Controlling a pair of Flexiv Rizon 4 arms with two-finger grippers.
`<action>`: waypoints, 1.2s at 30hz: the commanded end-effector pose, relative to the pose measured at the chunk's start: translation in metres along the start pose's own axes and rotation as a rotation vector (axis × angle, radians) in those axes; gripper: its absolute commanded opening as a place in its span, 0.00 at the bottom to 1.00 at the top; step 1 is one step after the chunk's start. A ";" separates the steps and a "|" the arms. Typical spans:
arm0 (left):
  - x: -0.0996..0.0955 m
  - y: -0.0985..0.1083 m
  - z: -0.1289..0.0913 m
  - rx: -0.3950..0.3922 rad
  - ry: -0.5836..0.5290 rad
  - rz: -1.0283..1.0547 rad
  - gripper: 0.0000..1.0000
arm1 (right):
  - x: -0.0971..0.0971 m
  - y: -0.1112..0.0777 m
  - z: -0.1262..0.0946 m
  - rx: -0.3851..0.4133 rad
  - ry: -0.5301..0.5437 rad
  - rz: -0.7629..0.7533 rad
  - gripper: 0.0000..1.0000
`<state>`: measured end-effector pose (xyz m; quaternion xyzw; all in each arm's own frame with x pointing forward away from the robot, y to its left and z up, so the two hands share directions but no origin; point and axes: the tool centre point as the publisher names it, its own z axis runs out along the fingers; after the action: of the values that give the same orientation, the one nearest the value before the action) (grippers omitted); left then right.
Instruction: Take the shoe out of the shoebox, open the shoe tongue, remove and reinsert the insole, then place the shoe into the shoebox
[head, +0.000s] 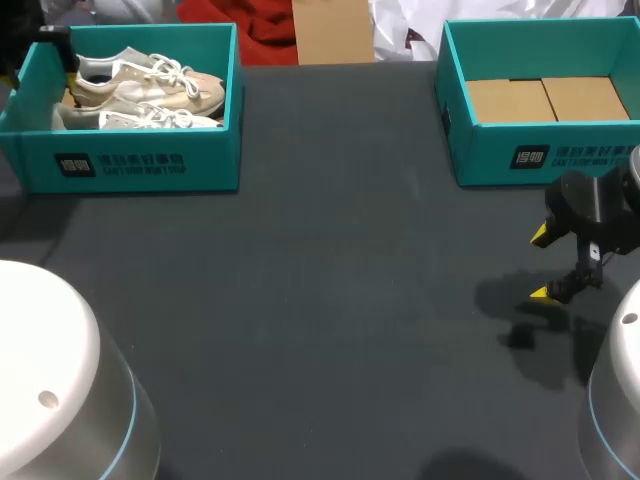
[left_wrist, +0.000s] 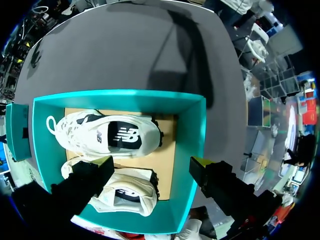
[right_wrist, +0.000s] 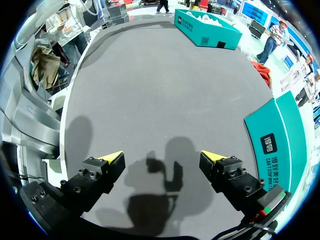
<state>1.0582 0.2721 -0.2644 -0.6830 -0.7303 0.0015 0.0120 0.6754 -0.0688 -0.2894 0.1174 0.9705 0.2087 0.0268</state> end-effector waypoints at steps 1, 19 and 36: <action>0.001 -0.004 0.000 -0.038 -0.001 0.000 1.00 | 0.002 -0.001 0.000 0.000 -0.003 -0.001 1.00; -0.001 -0.006 0.031 -0.011 -0.024 0.044 1.00 | 0.002 -0.001 0.000 0.000 -0.003 -0.001 1.00; -0.003 -0.011 0.061 0.038 0.006 0.054 0.91 | 0.002 -0.001 0.000 0.000 -0.003 -0.001 1.00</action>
<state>1.0419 0.2698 -0.3213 -0.7018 -0.7118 0.0115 0.0243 0.6754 -0.0688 -0.2894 0.1174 0.9705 0.2087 0.0268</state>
